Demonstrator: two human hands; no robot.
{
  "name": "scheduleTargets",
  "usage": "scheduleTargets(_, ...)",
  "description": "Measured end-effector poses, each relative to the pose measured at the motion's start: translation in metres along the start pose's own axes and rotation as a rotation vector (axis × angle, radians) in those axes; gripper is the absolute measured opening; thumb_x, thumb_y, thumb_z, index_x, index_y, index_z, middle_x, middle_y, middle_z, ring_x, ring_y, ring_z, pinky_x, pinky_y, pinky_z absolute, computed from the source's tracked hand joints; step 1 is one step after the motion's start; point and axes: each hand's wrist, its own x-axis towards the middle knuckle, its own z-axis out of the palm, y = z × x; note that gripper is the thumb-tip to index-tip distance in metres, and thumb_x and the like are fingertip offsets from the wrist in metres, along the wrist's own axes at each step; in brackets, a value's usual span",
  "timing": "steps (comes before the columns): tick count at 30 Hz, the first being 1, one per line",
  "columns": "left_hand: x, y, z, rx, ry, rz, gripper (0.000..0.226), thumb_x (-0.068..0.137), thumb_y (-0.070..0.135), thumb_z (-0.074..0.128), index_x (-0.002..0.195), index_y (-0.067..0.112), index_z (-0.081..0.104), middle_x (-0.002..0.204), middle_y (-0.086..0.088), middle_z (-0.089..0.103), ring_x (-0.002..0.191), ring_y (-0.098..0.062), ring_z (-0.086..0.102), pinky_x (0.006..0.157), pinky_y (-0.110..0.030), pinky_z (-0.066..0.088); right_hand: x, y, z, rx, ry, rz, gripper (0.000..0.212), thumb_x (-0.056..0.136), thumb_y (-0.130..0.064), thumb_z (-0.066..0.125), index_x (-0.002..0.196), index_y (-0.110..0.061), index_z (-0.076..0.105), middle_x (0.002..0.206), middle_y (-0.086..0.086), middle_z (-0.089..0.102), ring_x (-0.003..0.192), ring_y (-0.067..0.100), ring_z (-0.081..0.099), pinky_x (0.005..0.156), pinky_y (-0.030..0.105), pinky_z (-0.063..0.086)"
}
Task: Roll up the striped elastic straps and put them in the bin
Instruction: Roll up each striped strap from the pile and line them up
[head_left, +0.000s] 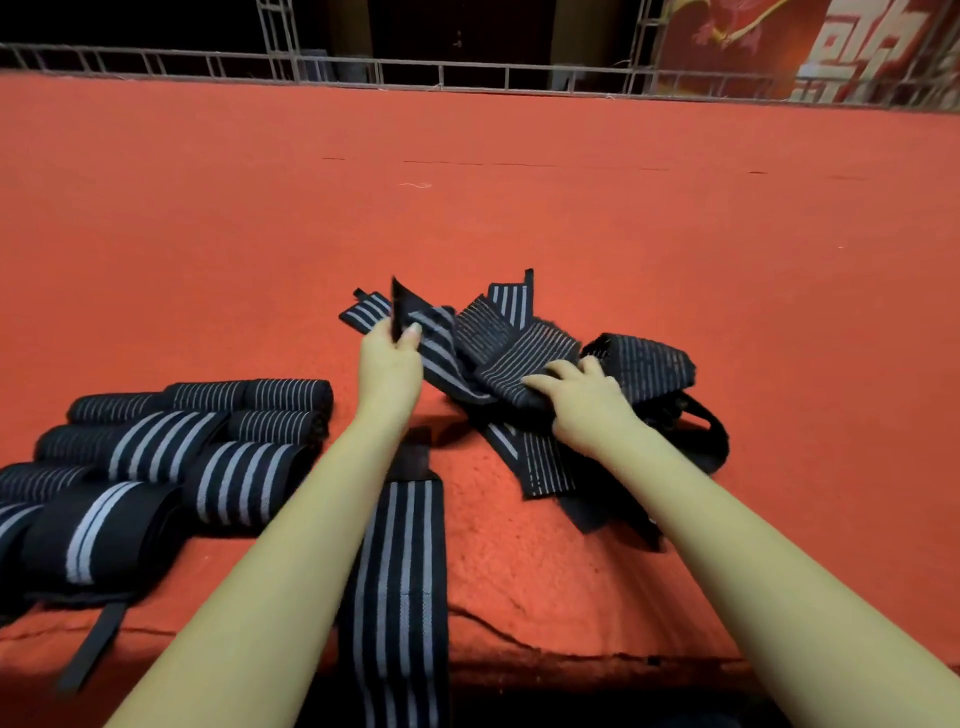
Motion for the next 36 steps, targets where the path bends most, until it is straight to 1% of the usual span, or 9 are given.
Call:
scheduleTargets(5,0.024,-0.004,-0.018,0.063,0.025,-0.009,0.02,0.099,0.013,0.046,0.083,0.022,0.056,0.089,-0.006,0.06,0.083,-0.021,0.054,0.077,-0.038,0.046,-0.004,0.057,-0.006,0.001,0.031,0.188,0.062,0.09,-0.012,0.05,0.148,-0.028,0.033,0.154,0.008,0.025,0.13,0.037,0.028,0.102,0.046,0.04)
scheduleTargets(10,0.009,0.002,0.004,0.065,-0.088,-0.001,0.027,0.099,0.013,0.047,0.077,0.026,0.052,0.078,0.0,0.058,0.075,-0.018,0.053,0.076,-0.037,0.046,-0.004,0.03,-0.024,0.05,-0.08,0.136,0.083,0.082,-0.055,0.06,0.152,-0.033,0.02,0.162,0.007,-0.007,0.147,0.032,-0.002,0.116,0.053,0.007)
scheduleTargets(13,0.0,0.004,0.015,0.048,-0.164,0.019,0.022,0.098,0.012,0.051,0.079,0.023,0.054,0.074,0.003,0.058,0.072,-0.016,0.056,0.075,-0.038,0.048,-0.001,-0.001,-0.03,0.216,0.111,-0.045,0.078,0.083,-0.058,0.061,0.149,-0.026,0.033,0.162,0.004,0.005,0.148,0.023,-0.003,0.118,0.048,-0.004)
scheduleTargets(18,-0.005,0.017,0.021,0.062,-0.192,0.042,0.033,0.097,0.018,0.055,0.07,0.017,0.036,0.06,0.001,0.039,0.052,-0.01,0.036,0.049,-0.017,0.031,0.01,-0.021,-0.024,0.703,0.118,-0.158,0.067,0.085,-0.038,0.07,0.14,-0.011,0.044,0.146,0.004,0.044,0.14,0.016,0.026,0.116,0.028,0.019)
scheduleTargets(23,-0.001,0.051,0.013,-0.015,-0.356,0.049,0.011,0.098,0.019,0.052,0.097,0.023,0.062,0.094,-0.012,0.07,0.082,-0.03,0.066,0.073,-0.041,0.051,0.02,-0.021,-0.023,0.875,-0.037,-0.109,0.087,0.071,-0.057,0.075,0.143,-0.027,0.035,0.14,-0.006,0.049,0.139,0.015,0.033,0.115,0.042,0.029)
scheduleTargets(27,0.006,0.09,0.014,-0.031,-0.441,0.06,0.011,0.098,0.016,0.053,0.099,0.019,0.064,0.092,-0.009,0.07,0.088,-0.032,0.069,0.082,-0.047,0.055,0.022,-0.018,-0.045,1.087,0.056,-0.16,0.076,0.069,-0.032,0.086,0.13,-0.033,0.042,0.132,-0.006,0.053,0.124,0.013,0.05,0.105,0.032,0.04)
scheduleTargets(30,0.014,0.121,0.012,0.0,-0.414,0.152,0.01,0.098,0.015,0.052,0.103,0.017,0.061,0.082,0.0,0.066,0.072,-0.016,0.066,0.07,-0.032,0.054,0.026,-0.015,-0.066,1.196,0.125,-0.184,0.061,0.068,-0.017,0.084,0.12,-0.02,0.052,0.119,0.006,0.063,0.104,0.008,0.059,0.098,0.039,0.048)
scheduleTargets(33,0.021,0.154,0.008,-0.053,-0.362,0.191,0.012,0.1,0.014,0.05,0.107,0.016,0.059,0.08,0.002,0.063,0.067,-0.011,0.062,0.061,-0.026,0.05,0.021,-0.007,-0.097,1.262,0.223,-0.201,0.041,0.079,0.002,0.073,0.113,-0.012,0.053,0.107,0.0,0.064,0.1,0.003,0.059,0.091,0.023,0.047)
scheduleTargets(36,0.023,0.177,0.003,-0.048,-0.331,0.263,0.014,0.1,0.015,0.049,0.108,0.02,0.059,0.084,0.006,0.063,0.074,-0.012,0.061,0.063,-0.025,0.048,0.013,0.0,-0.124,1.292,0.165,-0.216,0.033,0.086,0.002,0.066,0.118,-0.004,0.058,0.107,0.008,0.068,0.095,0.011,0.063,0.086,0.025,0.051)
